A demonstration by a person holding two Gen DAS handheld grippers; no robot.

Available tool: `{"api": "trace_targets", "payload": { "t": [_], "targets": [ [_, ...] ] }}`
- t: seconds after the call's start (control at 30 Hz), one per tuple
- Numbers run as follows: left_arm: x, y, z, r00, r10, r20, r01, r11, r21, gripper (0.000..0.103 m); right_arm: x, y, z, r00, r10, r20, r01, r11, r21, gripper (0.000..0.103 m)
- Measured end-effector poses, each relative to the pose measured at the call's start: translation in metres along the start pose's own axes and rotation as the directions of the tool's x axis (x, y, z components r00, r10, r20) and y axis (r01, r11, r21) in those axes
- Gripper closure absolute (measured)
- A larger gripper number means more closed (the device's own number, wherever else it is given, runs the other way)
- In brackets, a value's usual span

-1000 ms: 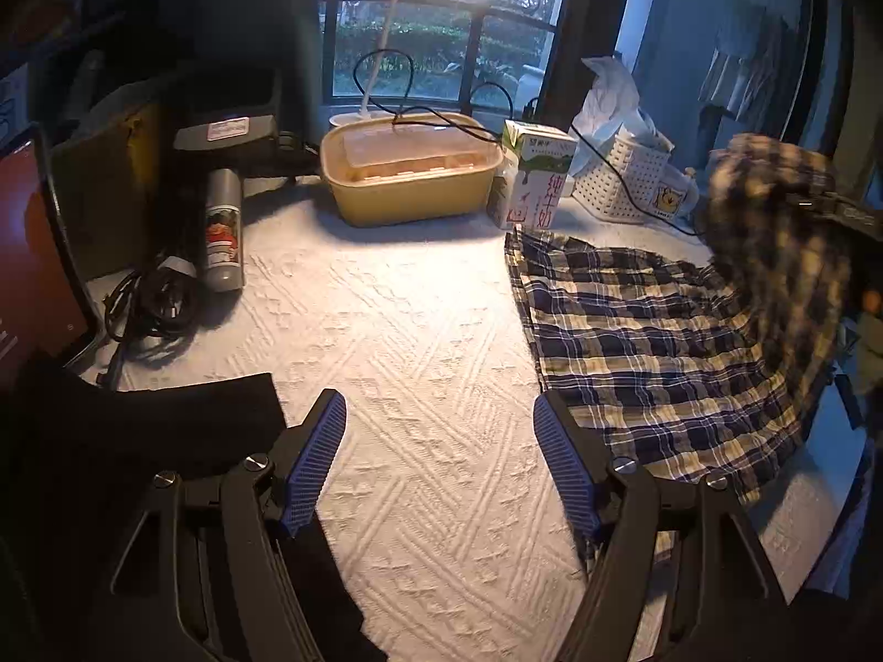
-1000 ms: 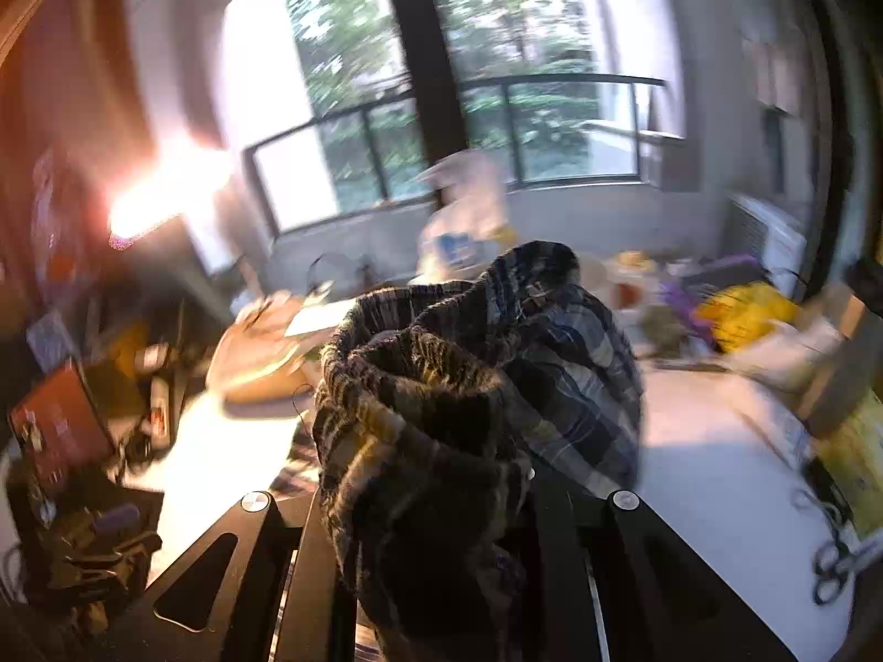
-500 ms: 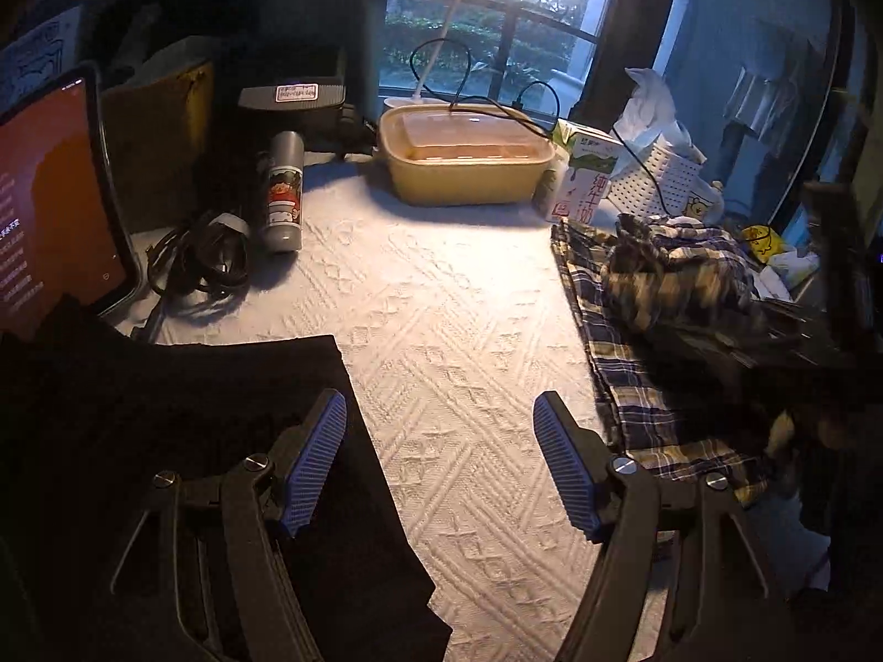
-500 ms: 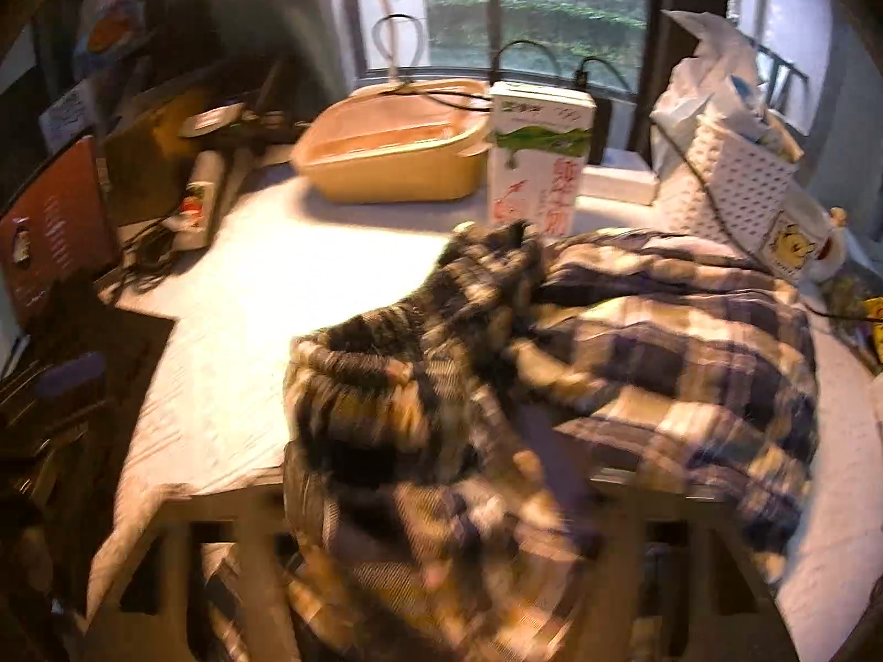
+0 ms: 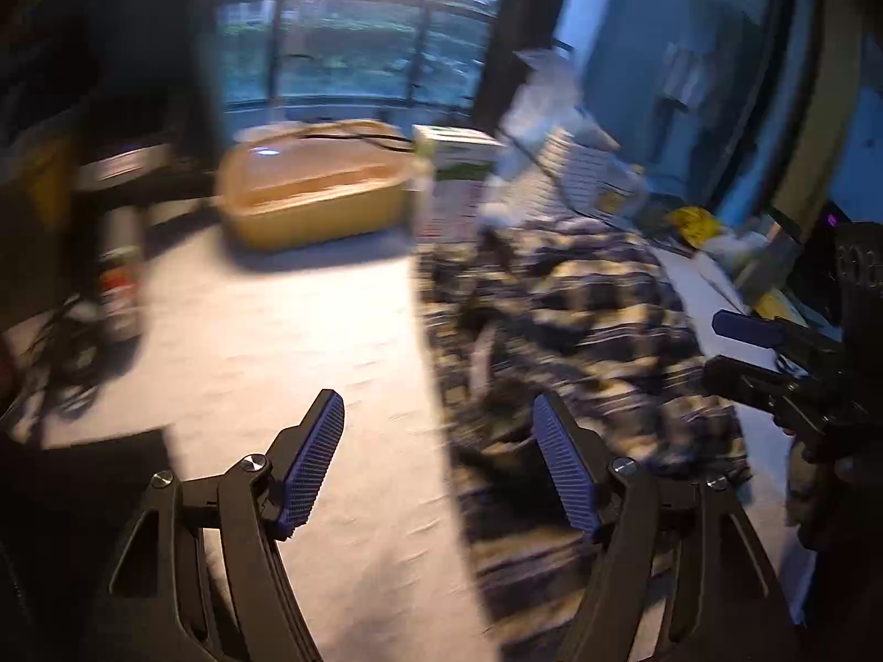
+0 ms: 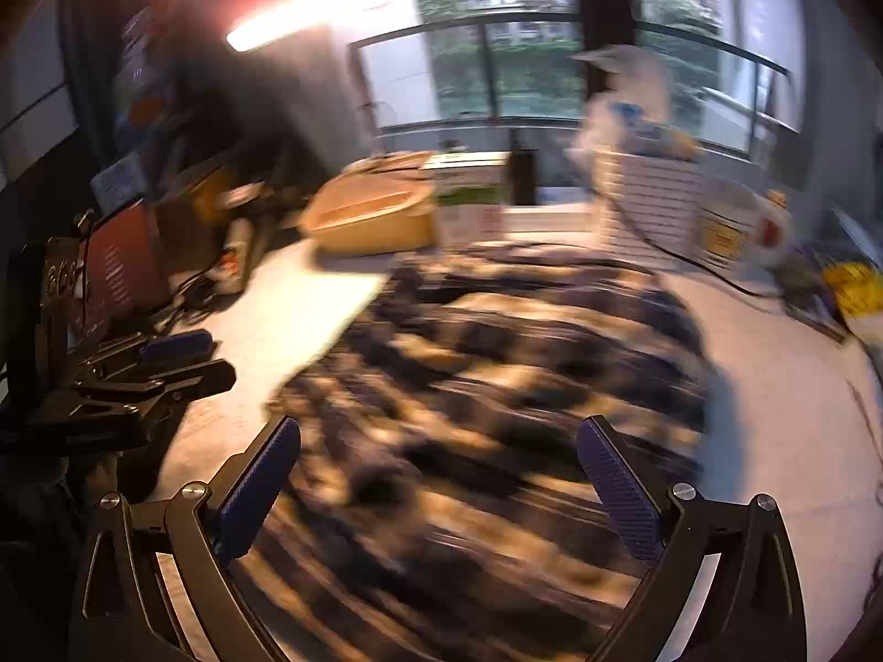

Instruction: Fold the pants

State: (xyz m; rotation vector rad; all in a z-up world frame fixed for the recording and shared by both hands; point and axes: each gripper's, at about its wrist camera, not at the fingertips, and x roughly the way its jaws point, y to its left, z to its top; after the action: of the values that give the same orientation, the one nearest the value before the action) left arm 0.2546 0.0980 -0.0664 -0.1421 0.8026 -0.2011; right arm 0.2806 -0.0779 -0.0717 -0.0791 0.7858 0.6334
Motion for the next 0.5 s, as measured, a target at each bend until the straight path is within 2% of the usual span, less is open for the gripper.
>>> {"api": "trace_targets", "payload": {
  "t": [0.17,0.2,0.27,0.3,0.33,0.37,0.4,0.5],
  "targets": [
    [0.032,-0.018,0.026,0.998,-0.052,-0.03,0.053,0.998,0.039,0.032,-0.009,-0.049,-0.008,0.997,-0.071,0.012,0.07,0.994,0.085,0.003],
    [0.039,-0.02,0.031,0.997,-0.067,-0.033,0.068,0.997,0.044,0.032,-0.011,-0.057,-0.011,0.996,-0.084,0.017,0.083,0.992,0.093,0.006],
    [0.055,-0.021,0.039,0.994,-0.091,-0.059,0.094,0.995,0.046,0.033,-0.014,-0.07,-0.014,0.994,-0.108,0.012,0.107,0.991,0.081,0.054],
    [0.063,-0.021,0.041,0.993,-0.086,-0.078,0.09,0.995,0.047,0.037,-0.012,-0.074,-0.015,0.992,-0.122,0.004,0.122,0.989,0.079,0.061],
    [0.069,-0.021,0.042,0.992,-0.081,-0.093,0.086,0.995,0.055,0.061,-0.009,-0.08,-0.016,0.992,-0.126,0.001,0.125,0.989,0.082,0.068],
    [0.075,-0.02,0.042,0.992,-0.07,-0.105,0.077,0.995,0.068,0.075,-0.007,-0.085,-0.015,0.993,-0.115,0.001,0.115,0.99,0.085,0.075],
    [0.081,-0.016,0.041,0.99,-0.064,-0.124,0.072,0.995,0.068,0.082,-0.005,-0.087,-0.015,0.994,-0.107,0.002,0.107,0.991,0.081,0.076],
    [0.084,-0.006,0.036,0.991,-0.044,-0.125,0.051,0.997,0.056,0.085,0.003,-0.088,-0.008,0.996,-0.085,0.01,0.084,0.996,0.036,0.076]
  ]
}}
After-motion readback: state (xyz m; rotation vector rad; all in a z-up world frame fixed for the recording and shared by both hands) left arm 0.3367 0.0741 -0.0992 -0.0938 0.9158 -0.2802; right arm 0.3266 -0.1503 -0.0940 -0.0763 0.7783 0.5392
